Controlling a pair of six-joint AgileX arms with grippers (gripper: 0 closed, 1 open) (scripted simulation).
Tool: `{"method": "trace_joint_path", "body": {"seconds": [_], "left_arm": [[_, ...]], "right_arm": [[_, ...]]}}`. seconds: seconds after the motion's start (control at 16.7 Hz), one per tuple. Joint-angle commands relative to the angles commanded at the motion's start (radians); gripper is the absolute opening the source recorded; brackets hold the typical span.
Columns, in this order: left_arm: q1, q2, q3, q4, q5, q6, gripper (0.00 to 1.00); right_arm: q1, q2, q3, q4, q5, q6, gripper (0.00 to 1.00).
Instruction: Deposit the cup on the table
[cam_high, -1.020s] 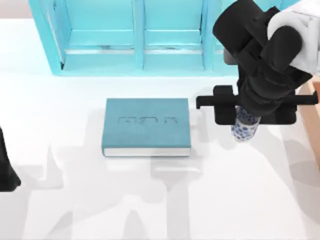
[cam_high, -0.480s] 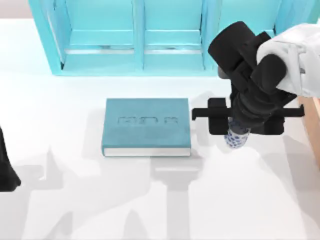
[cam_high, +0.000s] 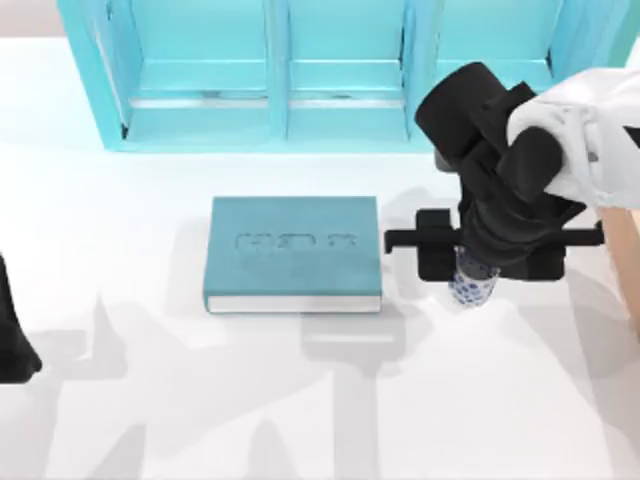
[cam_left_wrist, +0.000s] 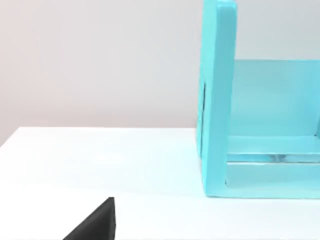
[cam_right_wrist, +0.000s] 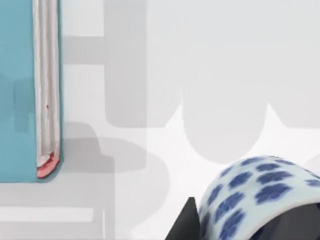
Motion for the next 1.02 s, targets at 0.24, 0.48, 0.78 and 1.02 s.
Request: {"method": "trace_joint_path", "body": {"seconds": [0.24,0.48,0.78,1.02], "left_arm": [[0.000,0.000,0.000,0.000,0.000,0.000,1.00],[0.000,0.000,0.000,0.000,0.000,0.000,1.00],[0.000,0.000,0.000,0.000,0.000,0.000,1.00],[0.000,0.000,0.000,0.000,0.000,0.000,1.00]], "right_arm": [[0.000,0.000,0.000,0.000,0.000,0.000,0.45],[0.000,0.000,0.000,0.000,0.000,0.000,0.75],[0.000,0.000,0.000,0.000,0.000,0.000,1.00],[0.000,0.000,0.000,0.000,0.000,0.000,1.00]]}}
